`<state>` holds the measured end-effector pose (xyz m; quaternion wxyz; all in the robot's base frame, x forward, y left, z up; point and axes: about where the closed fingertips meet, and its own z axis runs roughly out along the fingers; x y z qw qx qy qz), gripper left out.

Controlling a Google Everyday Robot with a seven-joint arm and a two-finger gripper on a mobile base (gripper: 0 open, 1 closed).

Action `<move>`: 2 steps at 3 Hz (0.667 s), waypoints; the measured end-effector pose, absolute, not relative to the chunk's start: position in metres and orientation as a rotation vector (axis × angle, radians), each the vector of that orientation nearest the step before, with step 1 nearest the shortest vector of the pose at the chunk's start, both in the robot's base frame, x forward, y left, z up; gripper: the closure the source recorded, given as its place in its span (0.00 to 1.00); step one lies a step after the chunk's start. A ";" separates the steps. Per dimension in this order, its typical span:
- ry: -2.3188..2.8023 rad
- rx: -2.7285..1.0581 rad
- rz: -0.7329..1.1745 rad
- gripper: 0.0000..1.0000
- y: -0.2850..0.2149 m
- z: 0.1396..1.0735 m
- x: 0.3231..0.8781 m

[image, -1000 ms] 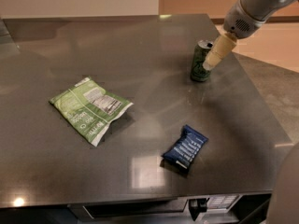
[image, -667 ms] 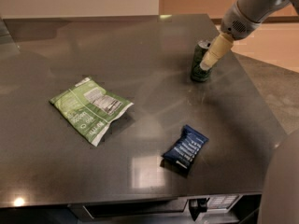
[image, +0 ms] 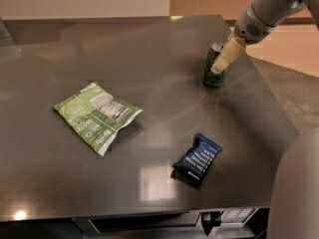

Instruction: Move green can near green jalapeno chip bag

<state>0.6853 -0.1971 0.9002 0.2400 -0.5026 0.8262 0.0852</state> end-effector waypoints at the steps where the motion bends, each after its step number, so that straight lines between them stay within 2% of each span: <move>1: 2.250 -1.388 0.262 0.39 -0.191 0.902 0.684; 2: 2.228 -1.404 0.283 0.62 -0.181 0.909 0.681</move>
Offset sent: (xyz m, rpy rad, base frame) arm -0.0131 0.0222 0.0242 0.0447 0.0000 0.0602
